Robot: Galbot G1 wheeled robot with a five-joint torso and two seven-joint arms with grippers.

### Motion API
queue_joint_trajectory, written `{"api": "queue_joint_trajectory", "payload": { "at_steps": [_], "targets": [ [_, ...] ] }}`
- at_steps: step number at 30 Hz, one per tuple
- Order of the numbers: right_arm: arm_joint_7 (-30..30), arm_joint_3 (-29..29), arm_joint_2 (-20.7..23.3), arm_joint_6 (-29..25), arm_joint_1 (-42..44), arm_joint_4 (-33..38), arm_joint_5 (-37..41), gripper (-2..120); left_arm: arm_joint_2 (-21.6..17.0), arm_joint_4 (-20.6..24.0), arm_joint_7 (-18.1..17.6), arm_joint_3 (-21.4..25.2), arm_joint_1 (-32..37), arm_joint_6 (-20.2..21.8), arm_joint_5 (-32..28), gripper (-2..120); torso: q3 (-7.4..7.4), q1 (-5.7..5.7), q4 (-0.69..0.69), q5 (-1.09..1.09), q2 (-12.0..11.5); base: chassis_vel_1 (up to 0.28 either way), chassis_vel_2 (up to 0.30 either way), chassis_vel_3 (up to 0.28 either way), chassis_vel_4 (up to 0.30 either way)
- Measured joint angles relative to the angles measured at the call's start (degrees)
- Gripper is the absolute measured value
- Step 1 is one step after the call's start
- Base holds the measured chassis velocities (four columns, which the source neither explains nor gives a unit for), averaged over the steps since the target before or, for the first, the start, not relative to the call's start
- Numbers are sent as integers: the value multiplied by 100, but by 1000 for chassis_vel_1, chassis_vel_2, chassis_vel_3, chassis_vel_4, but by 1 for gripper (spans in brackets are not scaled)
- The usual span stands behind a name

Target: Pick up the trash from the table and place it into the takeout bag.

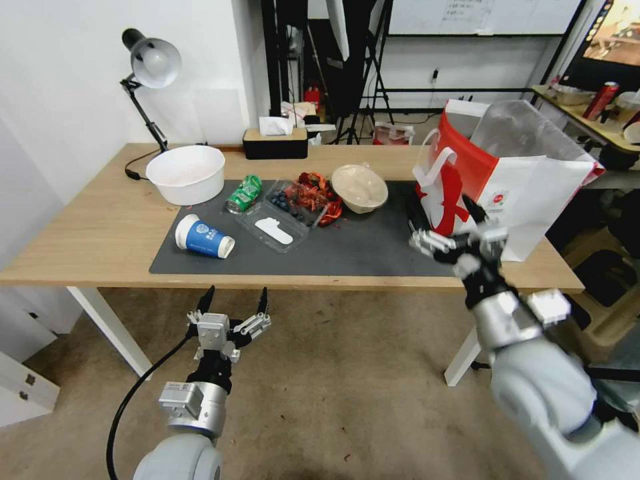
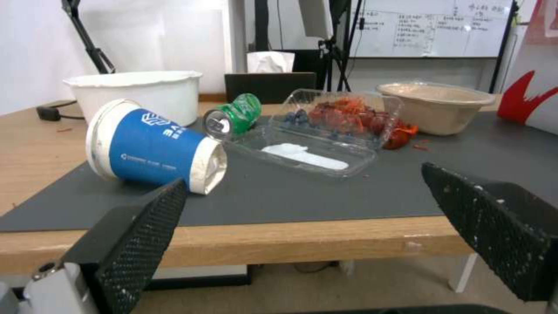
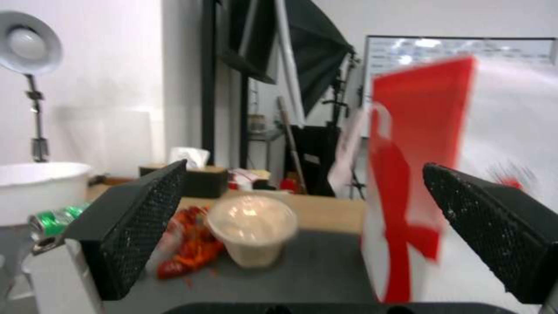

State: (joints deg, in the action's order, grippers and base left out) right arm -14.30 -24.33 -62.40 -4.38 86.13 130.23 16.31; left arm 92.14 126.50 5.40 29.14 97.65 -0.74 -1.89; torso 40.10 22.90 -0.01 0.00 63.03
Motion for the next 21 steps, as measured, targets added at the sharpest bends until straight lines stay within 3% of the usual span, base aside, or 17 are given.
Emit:
{"api": "queue_joint_trajectory", "payload": {
  "at_steps": [10,21],
  "targets": [
    [-194,220,-517,-695,926,-426,-620,100,0,-45,-7,15,-5,-48,-47,100,0,0,0,0,0,0,0,0,0],
    [-209,309,-653,-772,1015,-628,-732,100,-20,-56,-15,23,-6,-72,-69,100,0,1,1,0,0,0,0,0,0]
  ]
}}
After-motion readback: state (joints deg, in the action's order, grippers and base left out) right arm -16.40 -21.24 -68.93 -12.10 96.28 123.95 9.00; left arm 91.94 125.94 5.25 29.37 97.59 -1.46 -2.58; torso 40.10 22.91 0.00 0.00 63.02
